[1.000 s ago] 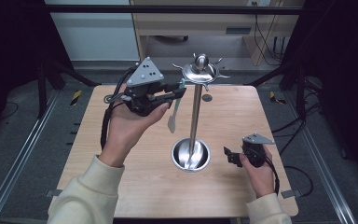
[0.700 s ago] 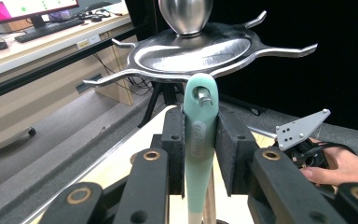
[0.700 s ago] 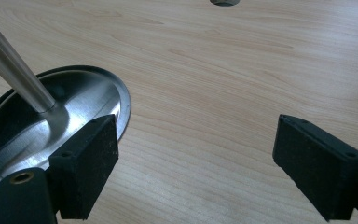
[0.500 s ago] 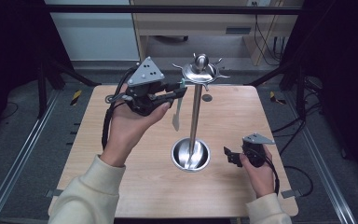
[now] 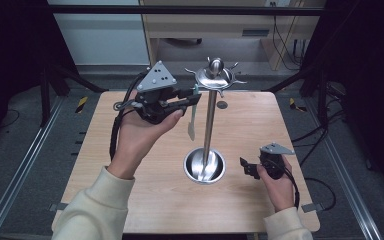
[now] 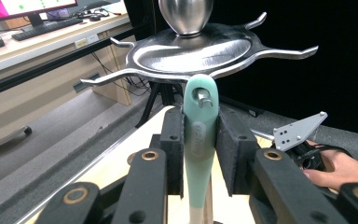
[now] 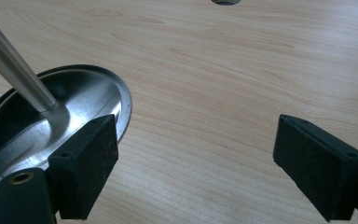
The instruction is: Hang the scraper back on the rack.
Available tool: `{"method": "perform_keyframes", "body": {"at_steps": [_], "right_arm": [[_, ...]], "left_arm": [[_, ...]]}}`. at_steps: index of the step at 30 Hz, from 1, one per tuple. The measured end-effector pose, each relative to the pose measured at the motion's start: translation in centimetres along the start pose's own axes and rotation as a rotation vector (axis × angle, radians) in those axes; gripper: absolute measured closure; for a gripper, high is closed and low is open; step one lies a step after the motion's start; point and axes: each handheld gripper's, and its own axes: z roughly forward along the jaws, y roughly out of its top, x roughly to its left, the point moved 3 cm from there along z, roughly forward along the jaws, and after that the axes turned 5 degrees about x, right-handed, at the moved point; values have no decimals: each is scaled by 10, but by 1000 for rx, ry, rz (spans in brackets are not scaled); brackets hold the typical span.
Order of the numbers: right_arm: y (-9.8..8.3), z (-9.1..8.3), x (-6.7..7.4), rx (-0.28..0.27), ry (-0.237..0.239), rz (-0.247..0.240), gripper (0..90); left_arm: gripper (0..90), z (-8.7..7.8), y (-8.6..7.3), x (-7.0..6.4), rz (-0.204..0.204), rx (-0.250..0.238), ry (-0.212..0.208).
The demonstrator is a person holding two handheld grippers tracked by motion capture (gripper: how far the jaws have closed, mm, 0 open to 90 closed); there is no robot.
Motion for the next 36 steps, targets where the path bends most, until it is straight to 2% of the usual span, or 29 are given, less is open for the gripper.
{"method": "perform_keyframes", "body": {"at_steps": [4,7,11,14,16,19,21,24,27,30,34,36], "right_arm": [[0,0,0,0,0,4,141],[0,0,0,0,-1,2,140],[0,0,0,-1,-2,3,136],[0,0,0,-2,-3,2,136],[0,0,0,-2,-3,2,135],[0,0,0,1,-4,1,134],[-1,0,0,2,-3,3,134],[-1,0,1,4,-3,7,133],[-1,0,1,5,-5,7,132],[-1,0,1,6,-7,7,131],[-1,1,1,8,-11,-2,130],[-2,1,1,9,-13,-7,130]], "left_arm": [[627,-1,-3,-1,3,4,17],[492,-1,-7,-3,22,11,47],[278,-3,-16,-6,12,19,57],[192,-6,-26,-10,21,42,63],[170,-10,-33,-12,30,50,70],[146,-15,-47,-13,7,56,78],[140,-17,-56,-13,4,71,100],[120,-20,-70,-14,-3,85,100],[104,-17,-88,-17,6,123,104],[87,-12,-107,-21,1,148,81],[75,-7,-133,-22,22,206,96],[68,-5,-145,-22,11,220,96]]}}
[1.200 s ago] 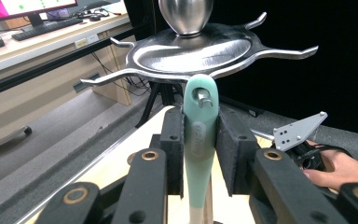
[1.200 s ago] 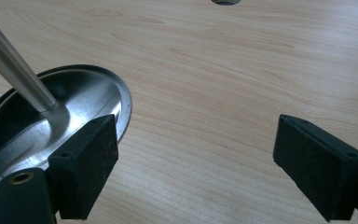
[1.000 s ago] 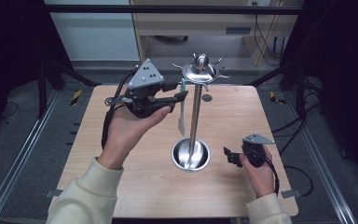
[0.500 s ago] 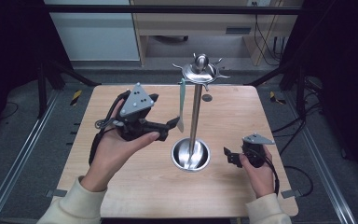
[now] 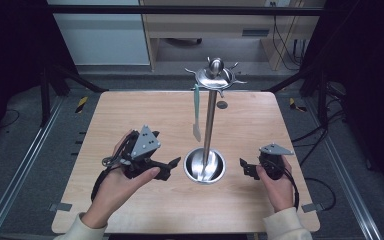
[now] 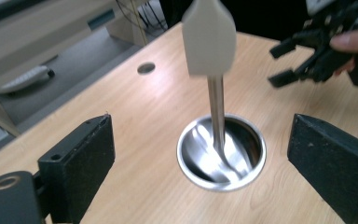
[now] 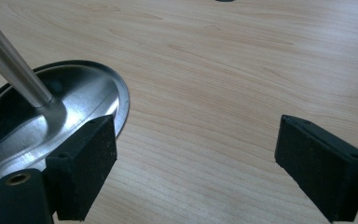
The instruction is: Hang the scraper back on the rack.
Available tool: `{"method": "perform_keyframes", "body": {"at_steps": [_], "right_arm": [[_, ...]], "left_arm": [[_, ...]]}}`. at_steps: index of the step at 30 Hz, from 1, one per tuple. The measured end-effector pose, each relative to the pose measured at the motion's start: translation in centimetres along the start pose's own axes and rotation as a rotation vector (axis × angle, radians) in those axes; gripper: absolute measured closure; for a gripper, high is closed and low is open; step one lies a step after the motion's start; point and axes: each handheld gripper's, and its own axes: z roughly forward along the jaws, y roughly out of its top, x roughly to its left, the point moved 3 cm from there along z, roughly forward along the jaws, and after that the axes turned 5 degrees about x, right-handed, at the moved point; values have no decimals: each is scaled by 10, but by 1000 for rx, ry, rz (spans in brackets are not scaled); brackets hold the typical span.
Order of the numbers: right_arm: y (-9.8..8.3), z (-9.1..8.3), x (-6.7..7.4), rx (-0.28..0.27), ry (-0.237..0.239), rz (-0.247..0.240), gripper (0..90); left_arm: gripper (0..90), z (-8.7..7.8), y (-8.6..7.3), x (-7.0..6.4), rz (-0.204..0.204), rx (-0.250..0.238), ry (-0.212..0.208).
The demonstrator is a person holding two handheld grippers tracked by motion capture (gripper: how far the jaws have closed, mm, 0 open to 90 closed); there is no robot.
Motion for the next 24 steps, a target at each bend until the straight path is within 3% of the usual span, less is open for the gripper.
{"method": "perform_keyframes", "body": {"at_steps": [4,15,18,21,24], "right_arm": [[0,1,2,11,-1,-9,129],[-2,6,3,31,-11,-20,128],[-3,6,3,31,-14,-29,128],[-3,5,3,31,-14,-30,128],[-3,5,2,38,-18,-24,127]], "left_arm": [[74,3,-23,9,-37,-3,47],[64,18,-100,41,-189,81,54],[64,23,-126,52,-212,122,88],[69,29,-151,61,-279,141,97],[73,34,-175,69,-303,194,118]]}}
